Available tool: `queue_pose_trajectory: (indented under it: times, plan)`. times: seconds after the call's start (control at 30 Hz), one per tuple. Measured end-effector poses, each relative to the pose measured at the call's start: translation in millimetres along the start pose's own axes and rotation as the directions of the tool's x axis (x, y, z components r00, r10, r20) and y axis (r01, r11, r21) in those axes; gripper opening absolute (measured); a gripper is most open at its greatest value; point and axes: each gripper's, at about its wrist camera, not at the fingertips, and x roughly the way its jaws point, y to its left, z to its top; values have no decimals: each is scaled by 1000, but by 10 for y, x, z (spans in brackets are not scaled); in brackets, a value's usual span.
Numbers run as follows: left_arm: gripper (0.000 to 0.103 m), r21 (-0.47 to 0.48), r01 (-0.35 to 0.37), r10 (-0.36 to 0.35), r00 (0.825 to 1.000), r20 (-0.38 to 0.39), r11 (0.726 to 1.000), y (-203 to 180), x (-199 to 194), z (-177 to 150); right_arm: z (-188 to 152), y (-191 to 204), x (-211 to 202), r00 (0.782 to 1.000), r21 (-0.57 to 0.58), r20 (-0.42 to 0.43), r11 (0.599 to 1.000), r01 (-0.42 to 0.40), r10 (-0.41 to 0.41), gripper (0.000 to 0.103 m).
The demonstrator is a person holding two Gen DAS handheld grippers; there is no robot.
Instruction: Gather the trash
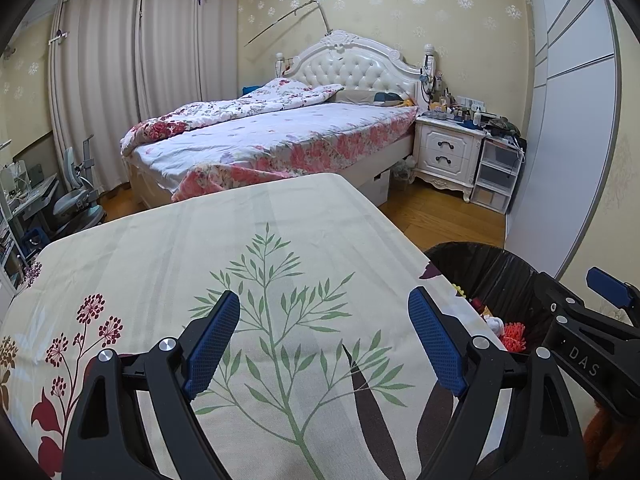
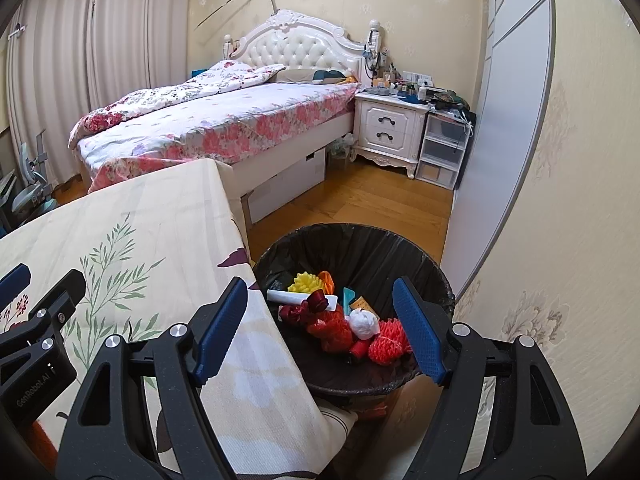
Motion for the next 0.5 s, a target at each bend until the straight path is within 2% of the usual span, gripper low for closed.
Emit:
queue_pose_trajectory:
  times: [0.37, 0.5]
  plan:
    - [83, 7, -10, 10, 1000, 2, 1000, -40, 22, -38, -20, 15, 17, 1000, -2, -3, 1000, -1, 1, 73]
    - [84, 18, -40, 40, 999, 16, 999, -81, 12, -49, -45, 26, 25, 1000, -4, -6, 1000, -2, 2, 73]
